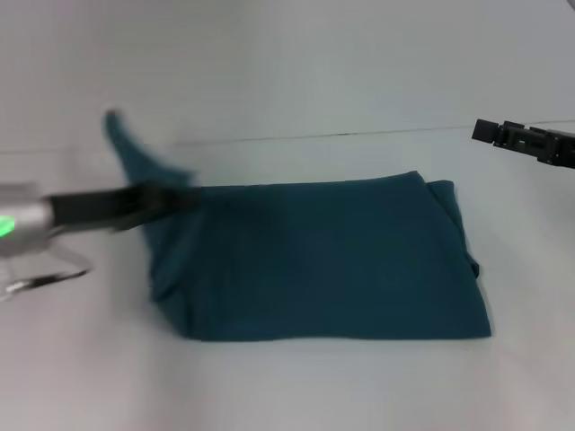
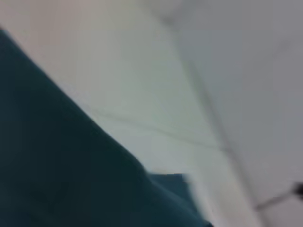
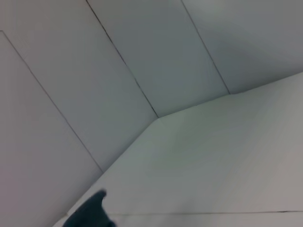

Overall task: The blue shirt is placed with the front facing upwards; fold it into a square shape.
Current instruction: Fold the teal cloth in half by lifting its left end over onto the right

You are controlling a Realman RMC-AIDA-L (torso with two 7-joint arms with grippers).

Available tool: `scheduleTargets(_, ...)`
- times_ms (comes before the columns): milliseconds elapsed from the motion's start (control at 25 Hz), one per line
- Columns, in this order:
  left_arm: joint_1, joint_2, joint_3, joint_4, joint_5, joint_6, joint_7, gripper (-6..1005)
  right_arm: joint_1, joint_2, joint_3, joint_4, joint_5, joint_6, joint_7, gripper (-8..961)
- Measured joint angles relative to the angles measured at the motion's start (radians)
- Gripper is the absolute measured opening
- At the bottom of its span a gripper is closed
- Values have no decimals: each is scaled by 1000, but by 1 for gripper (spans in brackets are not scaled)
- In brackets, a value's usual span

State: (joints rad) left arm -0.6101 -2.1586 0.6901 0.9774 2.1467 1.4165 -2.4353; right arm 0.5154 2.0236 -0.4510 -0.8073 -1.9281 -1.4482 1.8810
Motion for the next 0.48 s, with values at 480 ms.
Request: scheduleTargets(480,-307,-16,634,-388,-633,-360,120,59,-24,-20,0,-3,-5,-48,-18,910)
